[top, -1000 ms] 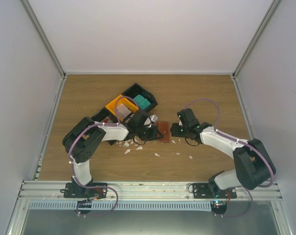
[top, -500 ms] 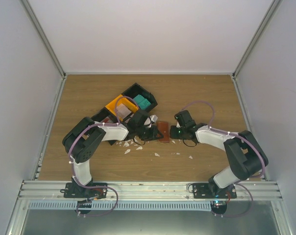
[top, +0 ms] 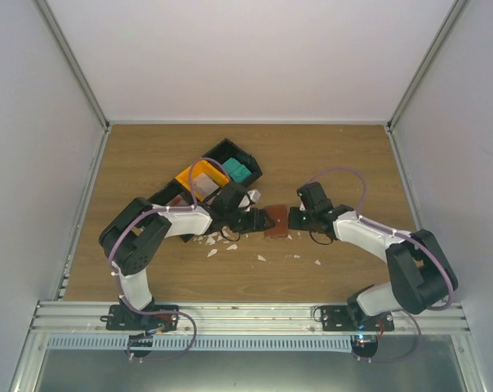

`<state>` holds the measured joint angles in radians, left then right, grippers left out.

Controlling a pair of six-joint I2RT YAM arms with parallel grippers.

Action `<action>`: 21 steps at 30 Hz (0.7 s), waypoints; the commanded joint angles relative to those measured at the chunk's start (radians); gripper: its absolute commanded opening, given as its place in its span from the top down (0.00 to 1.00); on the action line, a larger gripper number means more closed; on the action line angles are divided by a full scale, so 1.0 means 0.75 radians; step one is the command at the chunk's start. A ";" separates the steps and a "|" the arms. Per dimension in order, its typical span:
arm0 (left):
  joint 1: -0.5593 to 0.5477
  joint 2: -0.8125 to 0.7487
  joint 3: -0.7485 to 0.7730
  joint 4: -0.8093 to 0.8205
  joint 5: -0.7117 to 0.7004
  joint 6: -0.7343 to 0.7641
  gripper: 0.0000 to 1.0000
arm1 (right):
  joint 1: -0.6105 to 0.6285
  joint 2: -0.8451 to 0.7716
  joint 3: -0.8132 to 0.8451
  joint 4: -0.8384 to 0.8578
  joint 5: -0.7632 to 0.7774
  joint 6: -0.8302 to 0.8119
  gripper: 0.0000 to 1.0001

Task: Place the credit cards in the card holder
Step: Open the card holder at the center of the board.

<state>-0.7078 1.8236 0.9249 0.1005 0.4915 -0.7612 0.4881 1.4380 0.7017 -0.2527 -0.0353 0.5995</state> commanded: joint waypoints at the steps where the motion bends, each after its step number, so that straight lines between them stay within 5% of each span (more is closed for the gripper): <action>1: 0.003 -0.109 -0.009 0.019 -0.088 0.067 0.31 | -0.017 -0.071 0.064 -0.181 -0.017 -0.008 0.99; 13: 0.003 -0.229 -0.033 0.078 -0.166 0.080 0.26 | -0.017 -0.204 0.173 -0.141 -0.299 -0.101 1.00; 21: 0.007 -0.211 -0.065 0.105 -0.160 0.048 0.34 | -0.019 -0.126 0.145 -0.145 -0.154 -0.085 0.99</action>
<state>-0.7063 1.6726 0.8959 0.1184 0.3794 -0.7250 0.4816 1.3266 0.8227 -0.3656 -0.2081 0.5461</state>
